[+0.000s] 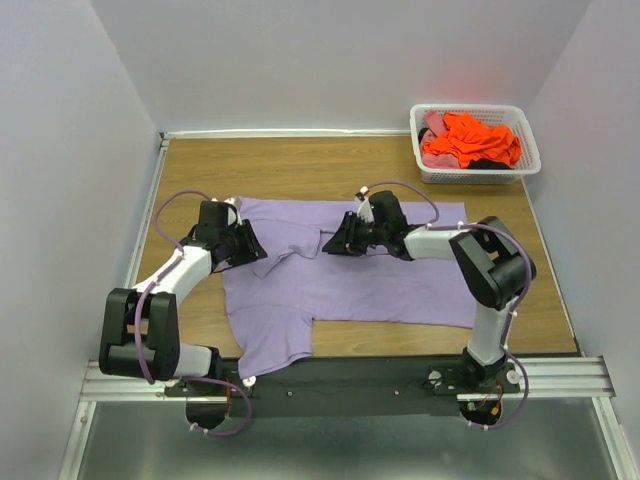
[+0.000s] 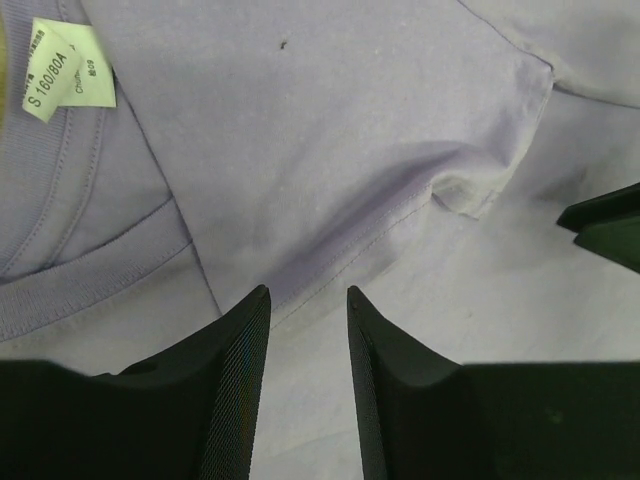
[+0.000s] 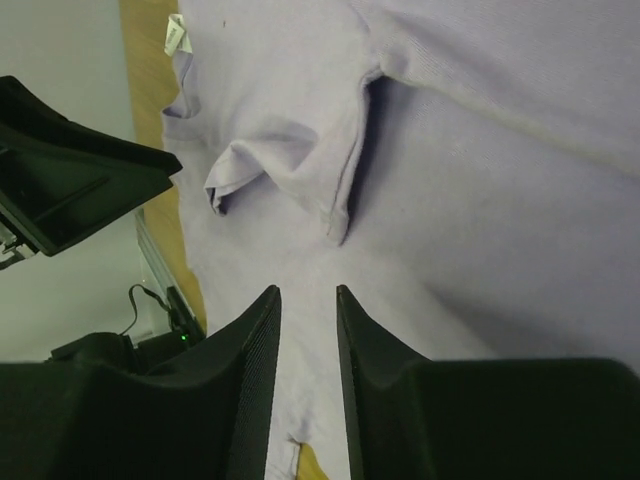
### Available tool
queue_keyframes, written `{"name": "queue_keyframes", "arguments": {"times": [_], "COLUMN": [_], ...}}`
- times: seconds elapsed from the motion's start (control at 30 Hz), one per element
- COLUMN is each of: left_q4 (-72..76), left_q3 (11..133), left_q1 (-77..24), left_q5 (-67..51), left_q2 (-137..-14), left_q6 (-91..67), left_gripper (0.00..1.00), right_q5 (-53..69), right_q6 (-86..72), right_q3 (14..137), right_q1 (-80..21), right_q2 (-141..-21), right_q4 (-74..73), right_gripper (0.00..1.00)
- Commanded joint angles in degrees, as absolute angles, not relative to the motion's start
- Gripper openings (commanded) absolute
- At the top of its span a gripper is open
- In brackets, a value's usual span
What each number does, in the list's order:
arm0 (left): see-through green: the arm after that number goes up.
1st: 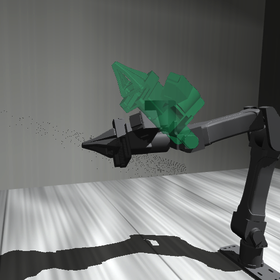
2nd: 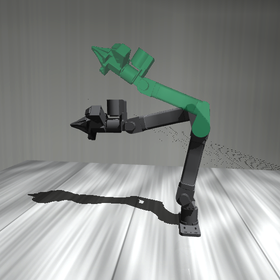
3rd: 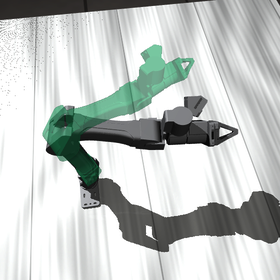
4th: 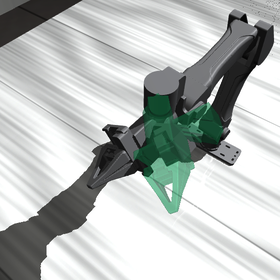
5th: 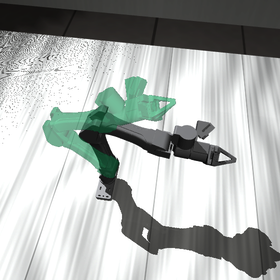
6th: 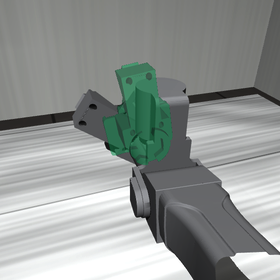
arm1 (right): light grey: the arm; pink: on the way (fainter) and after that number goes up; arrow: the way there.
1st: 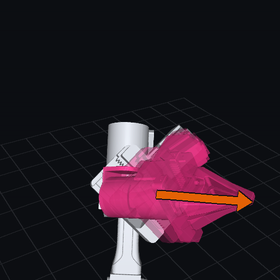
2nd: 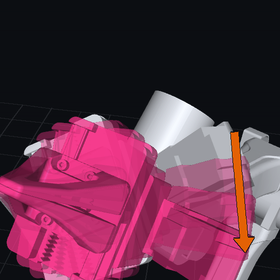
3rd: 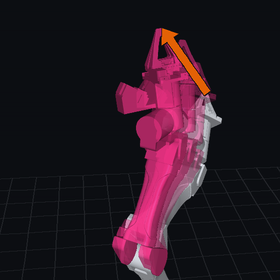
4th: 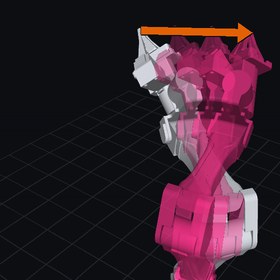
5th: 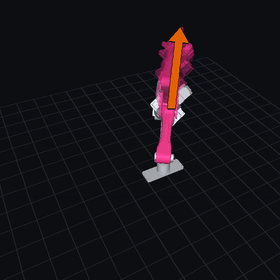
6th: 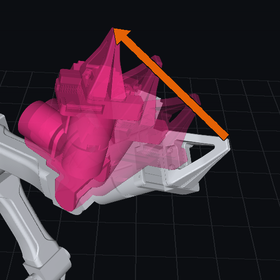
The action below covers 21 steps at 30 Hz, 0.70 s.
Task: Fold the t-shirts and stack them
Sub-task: Fold the tshirt
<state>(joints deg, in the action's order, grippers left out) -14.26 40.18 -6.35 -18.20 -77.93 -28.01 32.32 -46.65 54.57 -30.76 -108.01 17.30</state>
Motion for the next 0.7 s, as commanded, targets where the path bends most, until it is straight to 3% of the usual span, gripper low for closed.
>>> {"name": "queue_keyframes", "arguments": {"times": [0.0,0.67], "left_q4": [-11.25,-7.03], "left_q3": [40.16,37.79], "left_q1": [-6.33,-6.42], "left_q5": [-17.49,-16.09], "left_q2": [-77.61,-84.73], "left_q6": [-28.65,-27.51], "left_gripper": [0.44,0.45], "right_q5": [31.73,26.37], "right_q6": [-51.24,-53.53], "right_q3": [58.09,57.31], "right_q1": [-32.34,-34.54], "right_q2": [-111.44,-116.89], "right_q4": [24.43,24.35], "right_gripper": [0.34,0.32]}}
